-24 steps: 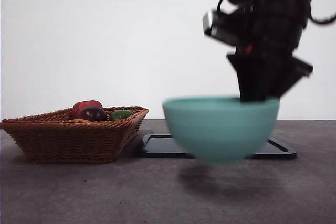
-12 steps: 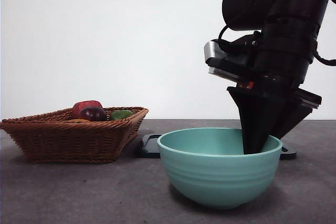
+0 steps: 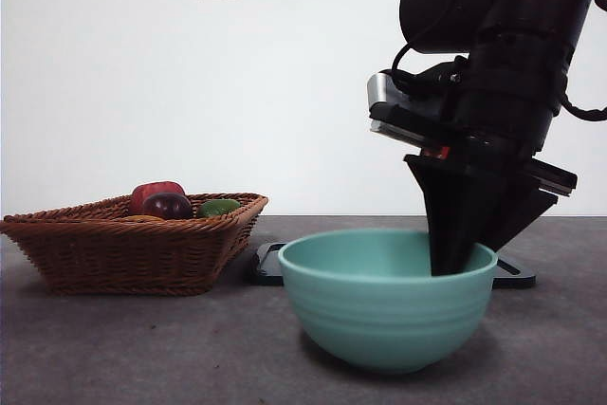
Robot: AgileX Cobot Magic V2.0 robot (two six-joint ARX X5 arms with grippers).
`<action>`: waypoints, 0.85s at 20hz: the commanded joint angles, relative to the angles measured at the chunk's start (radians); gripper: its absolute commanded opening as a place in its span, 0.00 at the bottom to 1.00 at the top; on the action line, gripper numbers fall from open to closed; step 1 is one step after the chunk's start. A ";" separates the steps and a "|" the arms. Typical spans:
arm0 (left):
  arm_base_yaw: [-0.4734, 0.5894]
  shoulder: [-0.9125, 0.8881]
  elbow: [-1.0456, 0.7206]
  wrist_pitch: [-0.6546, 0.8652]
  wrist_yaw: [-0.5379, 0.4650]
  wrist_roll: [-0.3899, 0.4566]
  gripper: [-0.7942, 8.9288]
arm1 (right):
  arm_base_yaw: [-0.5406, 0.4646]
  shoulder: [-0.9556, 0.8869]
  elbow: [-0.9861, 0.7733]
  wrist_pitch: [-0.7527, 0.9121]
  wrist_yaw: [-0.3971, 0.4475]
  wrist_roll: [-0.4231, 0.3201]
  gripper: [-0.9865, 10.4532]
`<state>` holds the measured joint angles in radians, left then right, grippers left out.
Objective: Pick up the wifruite, put it on the bowl, pick up the plate, put it on desk
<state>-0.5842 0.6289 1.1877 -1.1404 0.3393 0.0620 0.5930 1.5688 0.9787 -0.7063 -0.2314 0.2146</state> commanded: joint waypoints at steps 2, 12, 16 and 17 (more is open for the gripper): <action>-0.007 0.003 0.008 0.014 0.002 0.008 0.72 | 0.002 0.010 0.018 -0.003 0.029 0.014 0.47; -0.007 0.003 0.008 0.019 0.002 0.009 0.72 | -0.008 -0.326 0.232 -0.312 0.106 -0.021 0.59; -0.007 0.003 0.008 0.019 0.002 0.009 0.72 | -0.008 -0.558 0.294 -0.418 0.108 -0.024 0.63; -0.007 0.003 0.008 0.019 0.002 0.009 0.72 | -0.008 -0.612 0.301 -0.428 0.106 -0.034 0.63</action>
<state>-0.5842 0.6289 1.1877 -1.1301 0.3393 0.0620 0.5762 0.9531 1.2648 -1.1339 -0.1276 0.1978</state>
